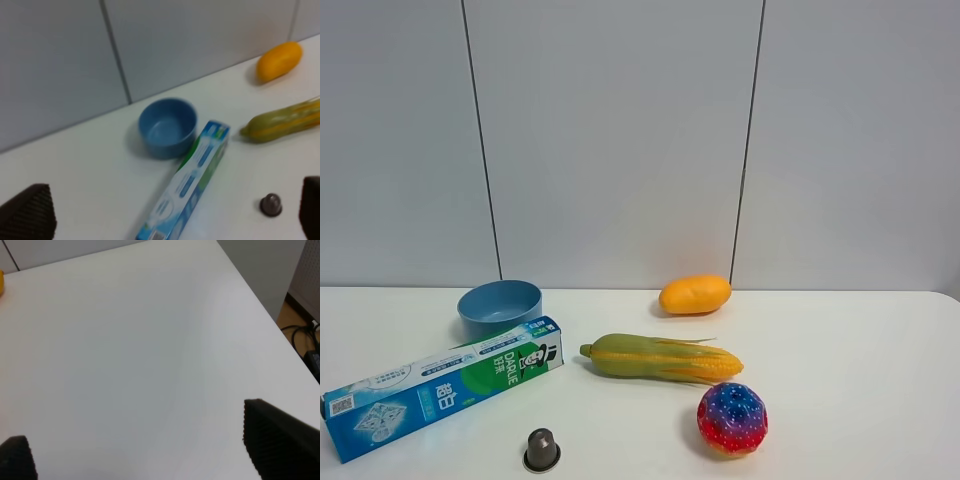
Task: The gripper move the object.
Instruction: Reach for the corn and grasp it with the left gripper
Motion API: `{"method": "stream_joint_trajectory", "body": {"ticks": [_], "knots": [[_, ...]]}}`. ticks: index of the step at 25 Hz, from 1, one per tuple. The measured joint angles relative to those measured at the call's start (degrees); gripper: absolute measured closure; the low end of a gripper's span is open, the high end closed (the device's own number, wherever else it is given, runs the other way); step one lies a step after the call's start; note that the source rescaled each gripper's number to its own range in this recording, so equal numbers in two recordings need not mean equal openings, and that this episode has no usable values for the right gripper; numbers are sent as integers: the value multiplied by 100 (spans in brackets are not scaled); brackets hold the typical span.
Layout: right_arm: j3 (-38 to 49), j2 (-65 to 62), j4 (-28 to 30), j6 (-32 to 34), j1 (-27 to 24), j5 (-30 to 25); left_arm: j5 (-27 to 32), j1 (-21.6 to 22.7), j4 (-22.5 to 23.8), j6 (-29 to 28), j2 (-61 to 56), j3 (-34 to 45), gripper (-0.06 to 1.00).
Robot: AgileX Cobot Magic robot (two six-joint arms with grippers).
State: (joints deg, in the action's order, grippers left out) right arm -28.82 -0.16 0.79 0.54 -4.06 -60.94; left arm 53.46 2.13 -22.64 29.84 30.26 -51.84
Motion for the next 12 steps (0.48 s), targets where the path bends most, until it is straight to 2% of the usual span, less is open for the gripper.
{"method": "stream_joint_trajectory", "body": {"ticks": [5,8,12], "knots": [[0,0,0,0,0,0,-40,0,-824,1053,973,-278,-6],[0,0,0,0,0,0,61,-128,-970,1430,1500,-369,-6],[0,0,0,0,0,0,94,-600,-982,1603,2140,-568,-6]]}}
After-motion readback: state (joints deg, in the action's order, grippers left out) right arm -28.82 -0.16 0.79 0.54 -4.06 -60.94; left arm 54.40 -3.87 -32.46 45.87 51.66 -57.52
